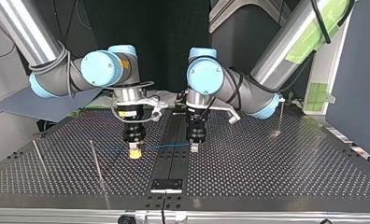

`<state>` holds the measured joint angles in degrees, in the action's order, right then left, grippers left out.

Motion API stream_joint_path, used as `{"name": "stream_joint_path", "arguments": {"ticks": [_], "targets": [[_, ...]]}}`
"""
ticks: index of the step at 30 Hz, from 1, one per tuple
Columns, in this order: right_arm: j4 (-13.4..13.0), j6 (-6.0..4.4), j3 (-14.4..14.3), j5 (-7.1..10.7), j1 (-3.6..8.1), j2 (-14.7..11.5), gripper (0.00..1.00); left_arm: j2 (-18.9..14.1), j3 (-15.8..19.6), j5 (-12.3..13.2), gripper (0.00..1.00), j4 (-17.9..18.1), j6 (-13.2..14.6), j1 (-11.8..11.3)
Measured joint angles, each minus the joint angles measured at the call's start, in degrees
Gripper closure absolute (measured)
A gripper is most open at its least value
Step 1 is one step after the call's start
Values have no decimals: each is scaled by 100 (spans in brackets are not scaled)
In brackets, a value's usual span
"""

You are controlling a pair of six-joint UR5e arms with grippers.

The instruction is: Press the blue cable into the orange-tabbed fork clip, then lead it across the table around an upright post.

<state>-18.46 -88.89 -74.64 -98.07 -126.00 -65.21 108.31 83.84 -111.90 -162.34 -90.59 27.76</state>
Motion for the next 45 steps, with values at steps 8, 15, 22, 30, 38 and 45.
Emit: {"name": "stream_joint_path", "arguments": {"ticks": [8, 15, 22, 30, 38, 45], "targets": [[126, -21, 73, 4, 172, -130, 100, 6, -383, -36, 100, -147, 8, 81], [370, -25, 267, 8, 268, -201, 100, 8, -726, -37, 100, -339, 14, 134], [465, -72, 326, 10, 363, -342, 100, 21, -1091, 57, 100, -601, -11, 155], [650, -137, 456, 19, 551, -556, 100, 33, -1473, 159, 100, -892, -101, 216], [815, -147, 474, 24, 674, -585, 100, 269, -1851, 221, 100, -1148, -135, 299], [961, -148, 477, 24, 807, -586, 100, 621, -2210, 311, 100, -1494, -285, 441]]}}
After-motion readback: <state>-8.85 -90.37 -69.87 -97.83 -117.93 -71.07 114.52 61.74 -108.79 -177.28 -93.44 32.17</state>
